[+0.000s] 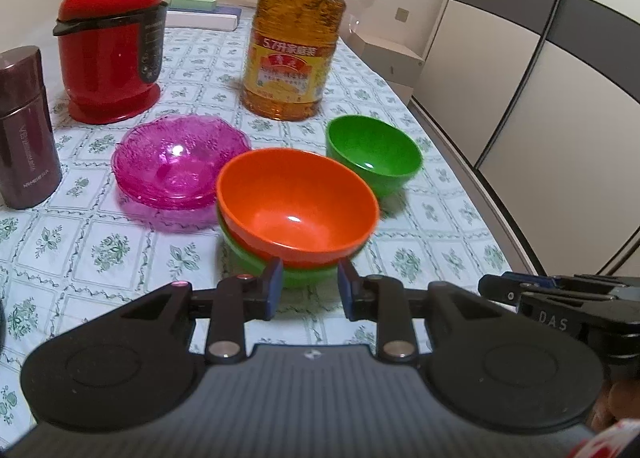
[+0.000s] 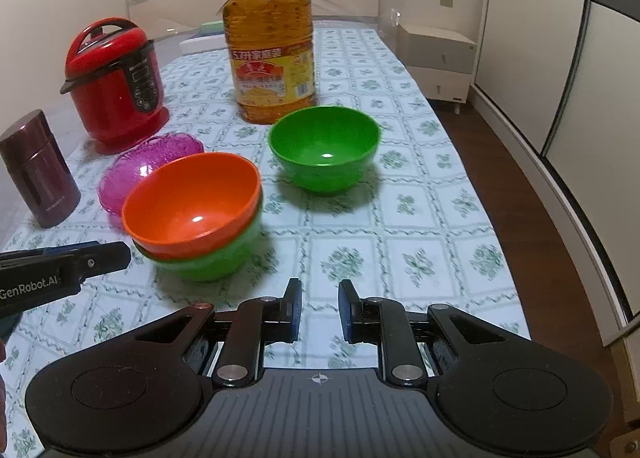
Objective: Organize plates and bowls
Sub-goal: 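Lower the orange bowl into the green bowl and open both grippers, then move both grippers to the other green bowl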
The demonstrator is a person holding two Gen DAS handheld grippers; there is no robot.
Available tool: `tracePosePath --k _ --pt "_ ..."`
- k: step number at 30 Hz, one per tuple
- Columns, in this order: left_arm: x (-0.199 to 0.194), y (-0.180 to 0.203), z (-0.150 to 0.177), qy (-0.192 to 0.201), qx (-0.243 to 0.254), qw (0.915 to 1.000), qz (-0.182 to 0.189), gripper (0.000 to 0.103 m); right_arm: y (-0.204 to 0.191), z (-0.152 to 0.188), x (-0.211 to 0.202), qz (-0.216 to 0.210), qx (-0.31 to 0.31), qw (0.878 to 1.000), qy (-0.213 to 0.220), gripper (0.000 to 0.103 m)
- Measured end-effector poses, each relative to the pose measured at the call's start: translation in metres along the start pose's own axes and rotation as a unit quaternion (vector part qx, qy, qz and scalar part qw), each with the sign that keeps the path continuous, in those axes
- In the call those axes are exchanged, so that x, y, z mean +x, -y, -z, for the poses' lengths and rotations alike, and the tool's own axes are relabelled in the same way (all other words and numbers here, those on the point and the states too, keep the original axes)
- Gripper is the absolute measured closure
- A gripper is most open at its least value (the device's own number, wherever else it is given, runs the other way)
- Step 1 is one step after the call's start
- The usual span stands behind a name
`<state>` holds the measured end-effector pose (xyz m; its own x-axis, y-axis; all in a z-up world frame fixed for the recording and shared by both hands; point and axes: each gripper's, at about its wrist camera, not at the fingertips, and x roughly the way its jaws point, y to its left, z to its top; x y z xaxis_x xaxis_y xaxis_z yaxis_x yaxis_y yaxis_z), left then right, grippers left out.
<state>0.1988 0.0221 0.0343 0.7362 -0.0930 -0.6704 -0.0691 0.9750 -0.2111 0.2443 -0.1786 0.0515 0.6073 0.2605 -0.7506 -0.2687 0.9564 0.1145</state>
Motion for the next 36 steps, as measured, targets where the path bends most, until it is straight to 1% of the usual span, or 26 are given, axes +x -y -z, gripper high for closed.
tracePosePath --k 4,11,20,23,26,29,33,36 --pt "0.003 0.013 0.001 -0.004 0.011 0.9999 0.000 0.077 0.009 0.004 -0.006 0.003 0.004 1.000 0.006 0.083" --pt "0.010 0.033 -0.003 -0.006 0.030 0.9995 0.000 0.077 0.029 0.001 -0.008 -0.002 0.019 1.000 0.011 0.083" --pt "0.026 0.051 -0.021 -0.012 0.050 0.9987 0.004 0.077 0.051 -0.009 0.001 -0.004 0.030 0.999 0.016 0.083" --pt "0.036 0.054 -0.034 -0.014 0.055 0.9983 0.006 0.075 0.059 -0.016 0.006 -0.007 0.035 0.999 0.018 0.083" --pt "0.047 0.057 -0.052 -0.016 0.064 0.9978 0.010 0.073 0.069 -0.028 0.012 -0.025 0.046 0.998 0.018 0.083" --pt "0.060 0.059 -0.070 -0.016 0.075 0.9970 0.011 0.072 0.081 -0.045 0.019 -0.050 0.068 0.996 0.020 0.083" --pt "0.084 0.058 -0.094 -0.021 0.080 0.9965 0.011 0.070 0.093 -0.071 0.033 -0.062 0.085 0.994 0.024 0.083" --pt "0.107 0.057 -0.110 -0.028 0.085 0.9960 0.008 0.069 0.099 -0.087 0.048 -0.069 0.092 0.993 0.018 0.083"
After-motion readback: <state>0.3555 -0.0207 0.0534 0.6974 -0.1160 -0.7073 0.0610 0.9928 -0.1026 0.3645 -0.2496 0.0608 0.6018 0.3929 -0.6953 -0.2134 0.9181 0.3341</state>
